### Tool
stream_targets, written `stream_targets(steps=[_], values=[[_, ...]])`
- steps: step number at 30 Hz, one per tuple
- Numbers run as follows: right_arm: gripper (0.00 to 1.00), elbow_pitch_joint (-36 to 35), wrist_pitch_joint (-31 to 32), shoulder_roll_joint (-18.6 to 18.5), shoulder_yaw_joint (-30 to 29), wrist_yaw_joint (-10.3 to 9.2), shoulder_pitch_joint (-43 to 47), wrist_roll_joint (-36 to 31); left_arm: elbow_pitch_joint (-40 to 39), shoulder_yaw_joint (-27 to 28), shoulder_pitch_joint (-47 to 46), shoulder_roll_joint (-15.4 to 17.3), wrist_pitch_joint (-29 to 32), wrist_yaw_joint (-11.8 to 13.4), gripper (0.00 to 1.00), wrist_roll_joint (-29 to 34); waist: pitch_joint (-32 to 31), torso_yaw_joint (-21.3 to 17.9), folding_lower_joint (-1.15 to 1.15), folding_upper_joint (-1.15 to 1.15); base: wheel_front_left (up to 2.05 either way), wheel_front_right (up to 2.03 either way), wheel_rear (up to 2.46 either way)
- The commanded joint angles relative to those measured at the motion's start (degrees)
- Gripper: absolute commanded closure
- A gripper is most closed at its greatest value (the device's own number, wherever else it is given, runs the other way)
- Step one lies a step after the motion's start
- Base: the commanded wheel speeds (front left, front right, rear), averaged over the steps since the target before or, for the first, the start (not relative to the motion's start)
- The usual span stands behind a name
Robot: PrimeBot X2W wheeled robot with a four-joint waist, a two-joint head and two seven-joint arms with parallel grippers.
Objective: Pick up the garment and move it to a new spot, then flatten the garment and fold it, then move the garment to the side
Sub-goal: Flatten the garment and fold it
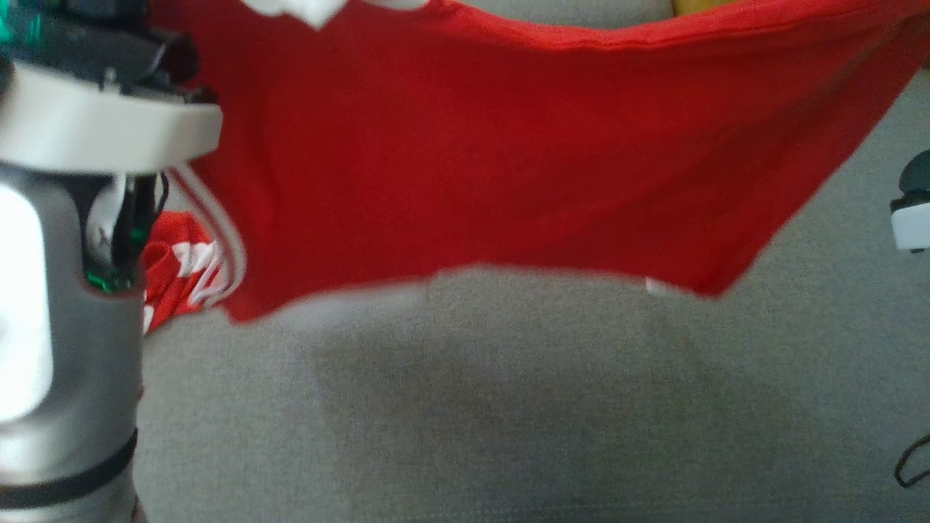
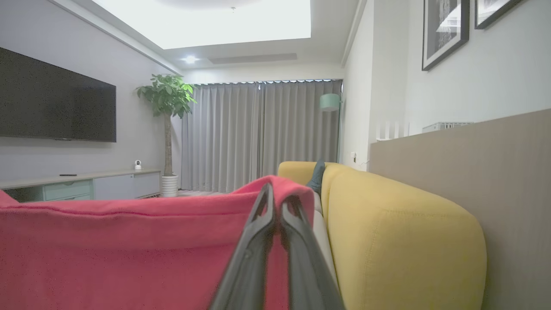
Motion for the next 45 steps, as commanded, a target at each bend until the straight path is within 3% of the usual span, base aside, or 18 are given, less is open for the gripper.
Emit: stream_targets(steps=[1, 10, 15, 21, 22, 31, 39, 45], values=[[1.0, -1.83, 0.52, -1.17, 0.66, -0.04, -2.47, 0.38, -0.54, 1.5, -3.03, 1.89, 0.42, -0.27, 1.0, -0.39, -0.99, -0.48, 0.0, 0.0, 0.0, 0.0, 0.0], [1.0, 2.1, 0.37, -0.83, 1.39, -0.04, -3.64, 1.92, 8.97, -0.87, -8.51, 0.48, 0.02, -1.6, 1.0, -2.11, -1.07, -0.67, 0.0, 0.0, 0.0, 0.0, 0.0], [1.0, 7.92, -1.22, -0.82, 2.6, -0.04, -8.11, 3.43, 16.5, -2.02, -13.04, -0.68, -2.24, -2.28, 1.0, -2.87, 0.93, -1.11, 0.0, 0.0, 0.0, 0.0, 0.0], [1.0, 22.91, -7.69, 0.47, 6.57, -0.04, -21.49, 4.28, 32.25, -2.85, -22.95, -2.0, -8.17, -2.93, 1.0, -2.89, 4.24, -1.93, 0.0, 0.0, 0.0, 0.0, 0.0], [1.0, 22.91, -7.69, 0.47, 6.57, -0.04, -21.49, 4.28, 32.25, -2.85, -22.95, -2.0, -8.17, -2.93, 1.0, -2.89, 4.24, -1.93, 0.0, 0.0, 0.0, 0.0, 0.0], [1.0, 47.91, -21.33, 3.88, 15.32, -0.04, -39.95, 4.04, 52.92, -0.32, -34.26, -3.98, -14.04, -2.03, 1.0, -4.18, 9.17, -2.2, 0.0, 0.0, 0.0, 0.0, 0.0], [1.0, 67.31, -26.28, 6.25, 25.46, -0.04, -43.03, 7.33, 64.47, 3.09, -28.38, -7.16, -14.41, -2.21, 1.0, -8.2, 16.24, -0.76, 0.0, 0.0, 0.0, 0.0, 0.0], [1.0, 73.81, -28.69, 6.52, 30.8, -0.04, -39.48, 11.91, 66.72, 5.35, -21.37, -8.6, -14.42, -2.43, 1.0, -9.68, 18.55, 0.37, 0.0, 0.0, 0.0, 0.0, 0.0]])
